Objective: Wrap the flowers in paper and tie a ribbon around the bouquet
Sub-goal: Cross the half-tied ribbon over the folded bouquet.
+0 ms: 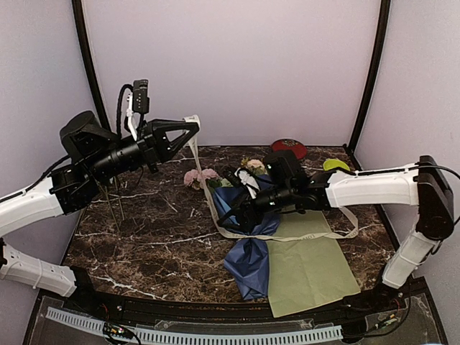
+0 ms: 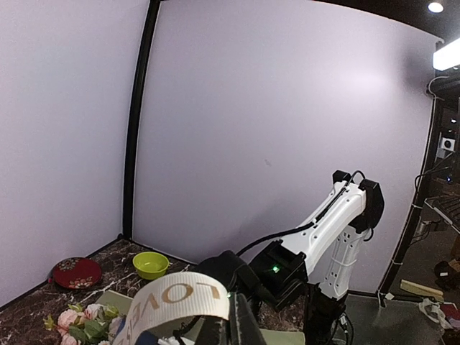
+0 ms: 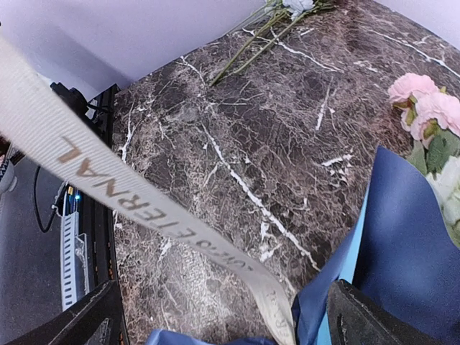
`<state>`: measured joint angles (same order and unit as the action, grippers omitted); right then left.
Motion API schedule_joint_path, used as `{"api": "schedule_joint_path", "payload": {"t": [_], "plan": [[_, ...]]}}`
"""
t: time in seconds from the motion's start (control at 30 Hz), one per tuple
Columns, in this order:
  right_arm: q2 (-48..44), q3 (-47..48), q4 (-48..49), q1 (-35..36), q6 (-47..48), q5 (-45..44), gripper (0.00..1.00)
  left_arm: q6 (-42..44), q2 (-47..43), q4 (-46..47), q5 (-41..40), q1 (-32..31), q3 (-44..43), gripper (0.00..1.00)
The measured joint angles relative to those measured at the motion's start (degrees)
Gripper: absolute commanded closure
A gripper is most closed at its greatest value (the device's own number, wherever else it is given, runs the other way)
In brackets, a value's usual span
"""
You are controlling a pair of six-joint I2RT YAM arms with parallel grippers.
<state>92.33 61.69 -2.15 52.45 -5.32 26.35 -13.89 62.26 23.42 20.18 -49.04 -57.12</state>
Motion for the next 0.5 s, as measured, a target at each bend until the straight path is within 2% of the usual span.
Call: {"api": "schedule_joint_path", "payload": {"t": [0.27,0.33,0.5], "plan": [[7.41,2.21,7.76,0.0,0.24,7.13,0.09,0.83,0.11,0.76,1.68,-0.09,-0.96,1.0],[8.0,2.21,9.57,0.0,-0.13,9.01,0.14,1.09,0.11,0.96,1.66,-0.11,-1.01,1.0],[8.48,2.47,12.07,0.0,-1.11,11.91,0.49,1.64,0.11,0.94,1.51,-0.11,-1.03,1.0]]}}
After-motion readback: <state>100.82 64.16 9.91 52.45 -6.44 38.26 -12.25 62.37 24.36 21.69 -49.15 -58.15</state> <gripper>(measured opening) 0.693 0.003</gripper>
